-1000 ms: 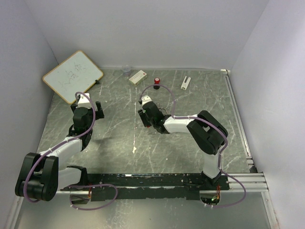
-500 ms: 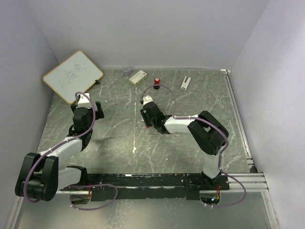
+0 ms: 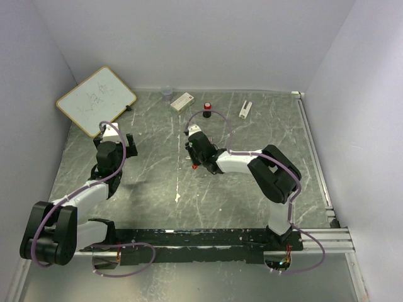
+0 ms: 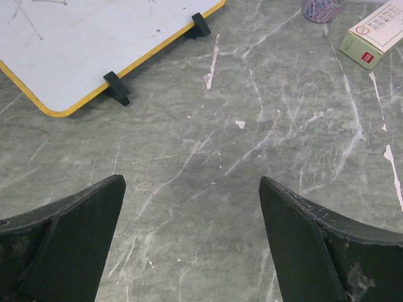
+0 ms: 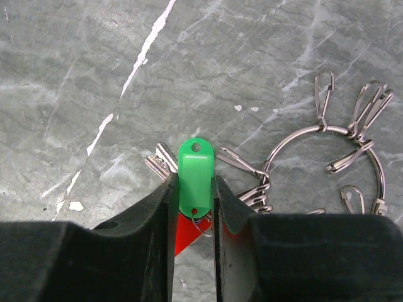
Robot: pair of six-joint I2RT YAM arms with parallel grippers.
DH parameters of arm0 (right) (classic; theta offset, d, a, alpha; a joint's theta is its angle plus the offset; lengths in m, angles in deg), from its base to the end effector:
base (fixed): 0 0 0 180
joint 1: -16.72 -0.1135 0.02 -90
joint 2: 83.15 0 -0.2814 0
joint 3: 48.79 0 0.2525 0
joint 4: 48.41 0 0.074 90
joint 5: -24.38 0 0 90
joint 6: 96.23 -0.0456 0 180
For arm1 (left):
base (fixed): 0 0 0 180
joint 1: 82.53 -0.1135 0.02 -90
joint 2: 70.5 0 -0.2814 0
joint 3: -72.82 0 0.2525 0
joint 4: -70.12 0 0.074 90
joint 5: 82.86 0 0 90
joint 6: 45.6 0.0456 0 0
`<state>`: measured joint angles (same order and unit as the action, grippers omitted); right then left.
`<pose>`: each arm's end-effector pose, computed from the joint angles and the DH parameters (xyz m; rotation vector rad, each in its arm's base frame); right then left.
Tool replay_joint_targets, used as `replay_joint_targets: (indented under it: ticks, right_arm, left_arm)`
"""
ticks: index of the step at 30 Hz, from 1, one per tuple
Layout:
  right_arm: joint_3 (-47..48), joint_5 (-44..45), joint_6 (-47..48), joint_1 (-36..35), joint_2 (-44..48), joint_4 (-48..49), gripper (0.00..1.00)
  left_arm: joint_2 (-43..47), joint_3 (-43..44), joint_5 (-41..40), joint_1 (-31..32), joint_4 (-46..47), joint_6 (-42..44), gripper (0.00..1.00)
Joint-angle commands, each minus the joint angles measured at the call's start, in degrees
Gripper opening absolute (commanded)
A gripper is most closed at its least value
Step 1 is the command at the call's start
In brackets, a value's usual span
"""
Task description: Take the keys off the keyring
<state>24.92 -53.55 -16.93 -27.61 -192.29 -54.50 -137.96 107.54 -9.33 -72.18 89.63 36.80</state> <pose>0.2977 0.2774 0.1544 -0.5574 2.2208 0.2613 0.2376 -0.0302 0.2099 -0.1613 1.7849 0.0345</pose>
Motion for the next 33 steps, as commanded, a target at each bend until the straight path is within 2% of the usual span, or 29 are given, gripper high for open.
replay_joint_targets:
  ticks: [1,10,14,15,17,19,28,30,31,33]
  right_arm:
    - [-0.36,-1.27,-0.84,0.07,2.73,-2.40,0.00]
    - [-0.53,-0.84,-0.72,-1.05,14.42,-3.44,0.00]
    - [-0.43,-0.90,-0.08,-1.10,16.92,-5.05,0.00]
    - [-0.37,-0.45,-0.02,-1.14,16.94,-5.70,0.02]
    - [-1.01,0.86,-0.10,-1.21,16.44,-6.43,0.15]
    - [-1.89,1.80,-0.25,-1.15,15.52,-7.13,0.21]
    - [-5.15,2.55,-1.13,-1.15,12.35,-6.82,0.26]
    - [-5.36,2.24,-0.70,-1.12,11.91,-6.49,0.37]
    - [-5.38,2.11,-0.43,-1.12,11.58,-6.39,0.49]
    - [-5.62,2.21,-0.16,-1.22,11.10,-6.03,0.88]
  left_arm:
    - [0.06,1.33,-0.21,0.34,2.32,-0.75,0.99]
    - [-0.73,1.51,0.28,0.37,2.56,-0.67,0.99]
    - [-0.96,1.53,0.75,0.37,2.69,-0.67,0.99]
    - [-1.00,1.57,0.96,0.33,2.69,-0.60,0.99]
    - [-1.01,1.66,1.24,0.37,2.62,-0.58,0.99]
    - [-0.92,1.57,1.12,0.37,2.53,-0.58,0.99]
    - [-0.39,1.42,0.96,0.35,2.28,-0.58,0.99]
    - [-0.39,1.38,0.84,0.37,2.25,-0.58,0.99]
    - [-0.39,1.36,0.75,0.37,2.25,-0.59,0.99]
    - [-0.30,1.31,0.70,0.37,2.34,-0.59,0.99]
